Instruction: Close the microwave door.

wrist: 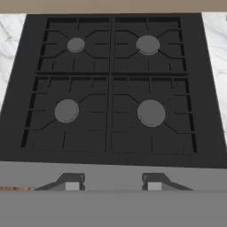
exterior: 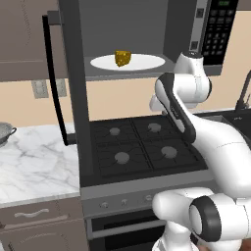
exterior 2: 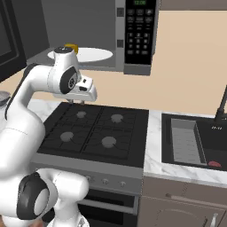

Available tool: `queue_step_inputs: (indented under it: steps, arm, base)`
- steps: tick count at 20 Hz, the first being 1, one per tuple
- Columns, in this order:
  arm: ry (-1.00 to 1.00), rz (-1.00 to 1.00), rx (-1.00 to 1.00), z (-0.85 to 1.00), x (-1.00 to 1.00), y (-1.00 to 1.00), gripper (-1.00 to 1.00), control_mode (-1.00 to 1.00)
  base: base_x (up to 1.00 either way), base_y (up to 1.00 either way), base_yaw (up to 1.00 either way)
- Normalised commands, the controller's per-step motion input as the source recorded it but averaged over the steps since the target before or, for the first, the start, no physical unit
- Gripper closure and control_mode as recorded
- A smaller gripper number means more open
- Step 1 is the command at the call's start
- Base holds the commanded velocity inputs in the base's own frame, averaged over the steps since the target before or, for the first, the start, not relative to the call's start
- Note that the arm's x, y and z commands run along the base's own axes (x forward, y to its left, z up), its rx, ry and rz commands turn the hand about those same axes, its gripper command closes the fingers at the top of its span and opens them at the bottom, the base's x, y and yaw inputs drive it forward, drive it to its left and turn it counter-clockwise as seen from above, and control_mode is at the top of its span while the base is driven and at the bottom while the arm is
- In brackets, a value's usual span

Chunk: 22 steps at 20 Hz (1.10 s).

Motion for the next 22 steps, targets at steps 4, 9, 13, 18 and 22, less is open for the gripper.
queue_step_inputs:
  steps: [4, 9, 13, 18, 22]
  arm:
    - [-0.02, 0.0, 0.0, 0.0, -0.04, 0.02, -1.0, -1.0]
    - [-0.29, 0.05, 0.0, 0.14, -0.64, 0.41, -1.0, -1.0]
    - [-0.49, 0.01, 0.0, 0.31, -0.92, 0.21, -1.0, -1.0]
    - [-0.6, 0.0, 0.01, 0.5, -0.98, 0.13, -1.0, -1.0]
    - [-0.5, 0.0, 0.0, 0.43, -0.82, 0.09, -1.0, -1.0]
  base:
    - [0.0, 0.0, 0.0]
    - [0.0, 0.0, 0.0]
    - [0.0, 0.0, 0.0]
    - [0.0, 0.0, 0.0]
    - [0.0, 0.0, 0.0]
